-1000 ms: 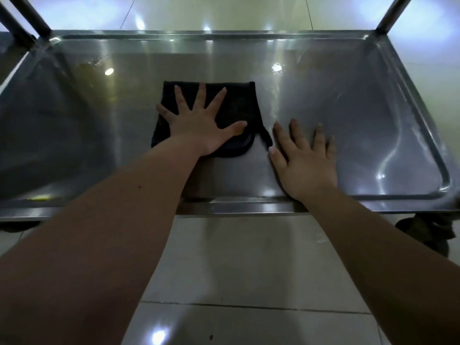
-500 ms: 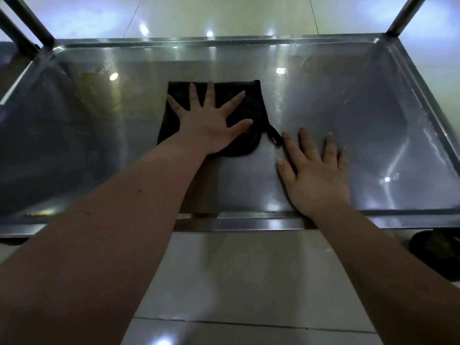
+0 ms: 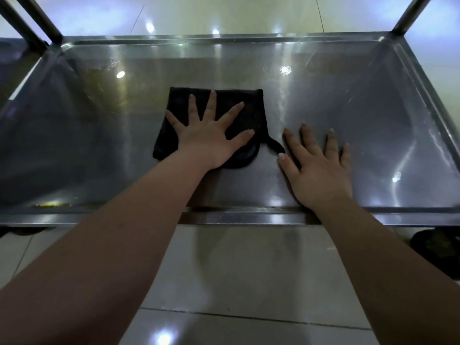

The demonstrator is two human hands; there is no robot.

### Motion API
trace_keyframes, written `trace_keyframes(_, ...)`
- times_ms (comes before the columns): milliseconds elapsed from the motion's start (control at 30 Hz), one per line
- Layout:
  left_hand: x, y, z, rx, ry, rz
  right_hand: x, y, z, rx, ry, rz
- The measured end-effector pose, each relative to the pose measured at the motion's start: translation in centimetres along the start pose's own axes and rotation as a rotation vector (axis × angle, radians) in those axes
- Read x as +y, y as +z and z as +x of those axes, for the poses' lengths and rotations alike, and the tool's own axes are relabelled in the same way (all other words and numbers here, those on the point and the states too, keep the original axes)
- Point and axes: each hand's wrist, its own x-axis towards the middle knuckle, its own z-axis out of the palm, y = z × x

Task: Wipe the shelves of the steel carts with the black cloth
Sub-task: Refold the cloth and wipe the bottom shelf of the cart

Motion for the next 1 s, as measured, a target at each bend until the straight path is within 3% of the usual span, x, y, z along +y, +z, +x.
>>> trace_keyframes(200, -2.6, 1.1, -6.8, -0.028, 0.064, 0.026, 0.0, -0.2, 0.1, -0.019, -0.006, 0.007)
trace_keyframes(433, -2.3, 1.7, -11.0, -0.071, -0.036, 0.004, -0.1, 0.1, -0.2, 0.000, -0.004, 0.009)
trace_keyframes(567, -1.2, 1.6, -9.9, -0.100, -0.082, -0.018, -0.3, 0.2, -0.2, 0.013, -0.006, -0.006)
trace_keyframes(767, 1.4, 1.9, -6.2, 0.048, -0.075, -0.005, -0.2, 0.2, -0.3, 0.029, -0.002, -0.009)
trace_keyframes(1000, 2.2, 0.4, 0.9, 0.037, -0.086, -0.056, -0.2, 0.3, -0.2, 0.039, -0.003, -0.009)
